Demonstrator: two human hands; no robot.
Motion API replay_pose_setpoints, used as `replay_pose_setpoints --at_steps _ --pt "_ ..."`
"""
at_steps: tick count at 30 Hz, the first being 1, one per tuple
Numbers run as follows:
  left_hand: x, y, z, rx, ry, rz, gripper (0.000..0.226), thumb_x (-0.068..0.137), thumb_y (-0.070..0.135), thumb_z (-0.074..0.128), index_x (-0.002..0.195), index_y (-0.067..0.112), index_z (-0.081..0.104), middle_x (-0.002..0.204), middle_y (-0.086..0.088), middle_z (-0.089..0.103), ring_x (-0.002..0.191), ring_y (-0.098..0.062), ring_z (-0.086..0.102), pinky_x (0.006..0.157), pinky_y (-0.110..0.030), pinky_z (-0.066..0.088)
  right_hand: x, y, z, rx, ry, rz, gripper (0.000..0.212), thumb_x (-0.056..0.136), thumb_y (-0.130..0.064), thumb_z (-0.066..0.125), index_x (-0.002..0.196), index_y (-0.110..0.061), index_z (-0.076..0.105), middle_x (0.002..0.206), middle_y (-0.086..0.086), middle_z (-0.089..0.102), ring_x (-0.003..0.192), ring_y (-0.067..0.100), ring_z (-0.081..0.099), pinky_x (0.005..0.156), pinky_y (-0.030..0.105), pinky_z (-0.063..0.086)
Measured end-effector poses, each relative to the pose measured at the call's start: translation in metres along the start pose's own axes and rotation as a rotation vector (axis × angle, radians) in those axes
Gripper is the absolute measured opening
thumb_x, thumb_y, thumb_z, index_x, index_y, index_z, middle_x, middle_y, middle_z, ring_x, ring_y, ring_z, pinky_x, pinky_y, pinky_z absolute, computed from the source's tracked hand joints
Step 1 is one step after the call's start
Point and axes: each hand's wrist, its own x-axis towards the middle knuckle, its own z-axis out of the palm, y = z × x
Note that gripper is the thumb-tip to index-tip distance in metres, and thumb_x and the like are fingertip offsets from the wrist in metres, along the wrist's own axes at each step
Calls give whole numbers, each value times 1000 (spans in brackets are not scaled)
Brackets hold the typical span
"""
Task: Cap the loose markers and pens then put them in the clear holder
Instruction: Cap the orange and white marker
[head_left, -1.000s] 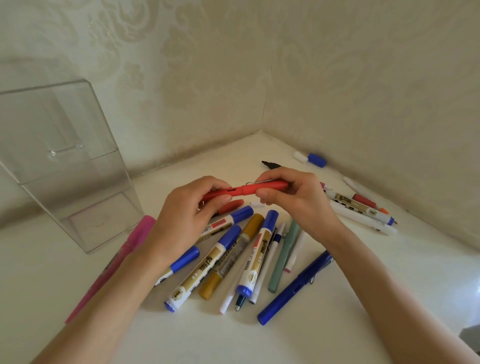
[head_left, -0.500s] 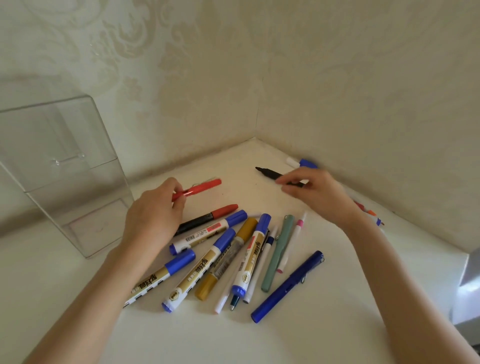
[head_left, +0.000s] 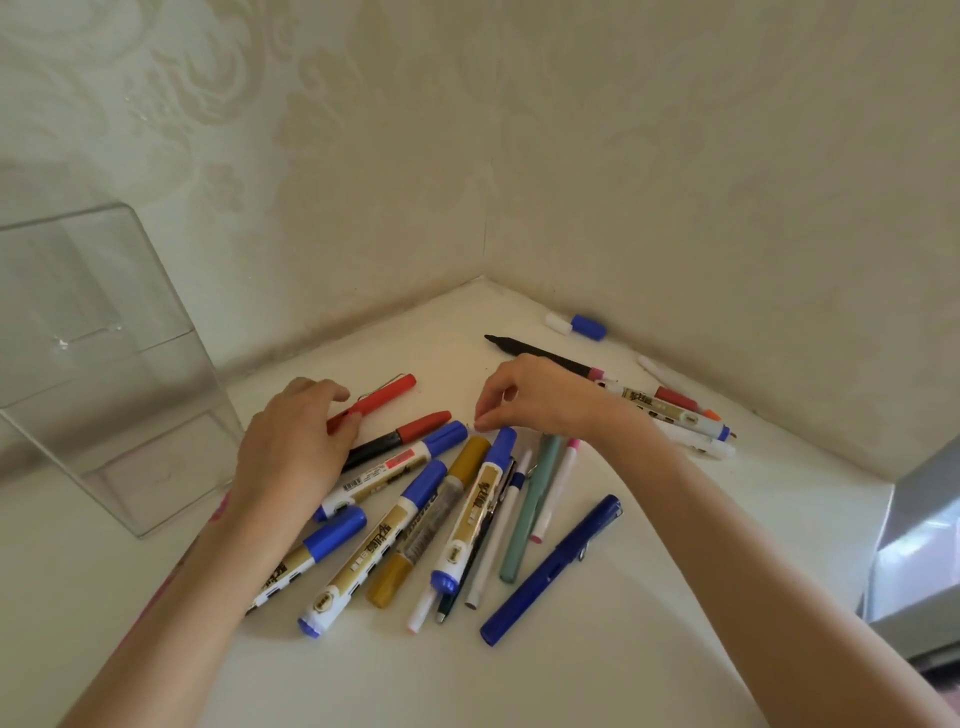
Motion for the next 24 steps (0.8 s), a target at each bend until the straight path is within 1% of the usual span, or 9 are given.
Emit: replay_pose_setpoints --at_steps 3,7,9,14,15,17,19,23,24 --pt "-4 8 -4 -143 4 93 26 89 27 54 114 18 59 114 1 57 99 -12 51 78 -21 33 -6 7 -1 -52 49 7 5 84 -30 65 81 -31 61 85 -19 56 84 0 52 65 11 32" --pt "-9 26 -8 -287 -27 224 18 88 25 56 105 24 62 101 12 56 88 1 49 67 -9 31 -32 19 -8 51 285 5 1 86 -31 61 87 -31 60 83 -20 59 80 -4 56 62 8 38" --pt "-11 38 -6 -357 -70 262 16 87 25 56 102 26 62 99 16 55 86 4 51 69 -8 34 -50 27 -16 145 400 -22 3 86 -28 62 85 -32 61 79 -17 63 75 -9 58 63 5 42" --pt "3 80 9 -402 -196 380 14 87 29 56 100 29 60 98 20 57 87 10 52 65 -4 37 -83 65 -36 400 902 101 8 83 -21 67 77 -26 64 76 -7 64 63 -6 55 54 9 44" --pt "10 89 14 -424 -221 395 14 88 28 56 101 27 61 99 18 58 87 10 53 65 -4 38 -86 73 -39 436 995 133 7 83 -19 67 78 -22 64 77 -4 63 63 -6 55 54 10 44" --pt "23 108 25 -444 -260 420 16 89 25 56 102 21 63 101 12 62 87 5 54 66 -5 39 -91 88 -41 430 1132 215 2 85 -15 64 83 -16 63 82 2 64 70 3 57 63 15 44" --pt "34 126 38 -440 -274 439 18 89 18 56 105 15 64 103 4 65 89 -3 57 73 -7 40 -96 102 -40 407 1201 297 6 87 -14 61 91 -12 64 89 4 65 78 11 56 71 18 43" --pt "40 166 64 -480 -376 530 18 88 13 57 104 13 65 103 0 65 91 -8 59 78 -14 43 -101 114 -37 402 1170 365 8 90 -15 57 92 -13 64 89 0 64 79 11 55 61 3 39" --pt "39 174 70 -458 -404 556 18 87 14 59 104 14 65 103 1 64 92 -9 58 79 -18 44 -101 113 -36 389 1140 367 8 90 -14 57 92 -12 64 87 0 63 77 10 55 60 4 39"
